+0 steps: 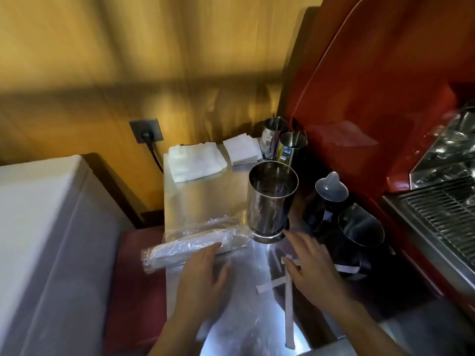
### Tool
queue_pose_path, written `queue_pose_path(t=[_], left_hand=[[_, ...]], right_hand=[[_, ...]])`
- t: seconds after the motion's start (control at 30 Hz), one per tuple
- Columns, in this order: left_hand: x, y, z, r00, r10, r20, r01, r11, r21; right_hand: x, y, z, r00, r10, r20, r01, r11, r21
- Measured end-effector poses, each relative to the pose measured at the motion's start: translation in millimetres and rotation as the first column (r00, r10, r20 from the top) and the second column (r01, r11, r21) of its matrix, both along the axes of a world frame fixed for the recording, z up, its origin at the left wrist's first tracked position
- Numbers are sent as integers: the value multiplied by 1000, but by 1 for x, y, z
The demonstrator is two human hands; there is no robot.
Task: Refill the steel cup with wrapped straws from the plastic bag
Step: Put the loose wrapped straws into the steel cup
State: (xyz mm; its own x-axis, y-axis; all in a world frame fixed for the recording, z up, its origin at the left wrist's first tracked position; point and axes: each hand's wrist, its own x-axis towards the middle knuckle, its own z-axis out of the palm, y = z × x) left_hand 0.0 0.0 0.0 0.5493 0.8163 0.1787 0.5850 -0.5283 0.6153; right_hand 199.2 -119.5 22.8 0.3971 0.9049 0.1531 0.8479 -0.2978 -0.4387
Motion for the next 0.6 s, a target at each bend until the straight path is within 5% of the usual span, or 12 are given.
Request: queue_pose_path(t=[0.2, 0.33, 0.6], left_hand=[[-4, -14, -25, 994, -56, -96, 60, 998, 35], [-8, -21, -44, 975, -75, -211, 102, 988, 120], [-8, -20, -52, 979, -51, -197, 95, 970, 222]], right_hand=[[-1, -10, -13, 965, -196, -176, 165, 970, -176], [0, -11, -21, 972, -208, -110, 166, 938, -306], [-1, -4, -37, 975, -204, -85, 158, 913, -376]])
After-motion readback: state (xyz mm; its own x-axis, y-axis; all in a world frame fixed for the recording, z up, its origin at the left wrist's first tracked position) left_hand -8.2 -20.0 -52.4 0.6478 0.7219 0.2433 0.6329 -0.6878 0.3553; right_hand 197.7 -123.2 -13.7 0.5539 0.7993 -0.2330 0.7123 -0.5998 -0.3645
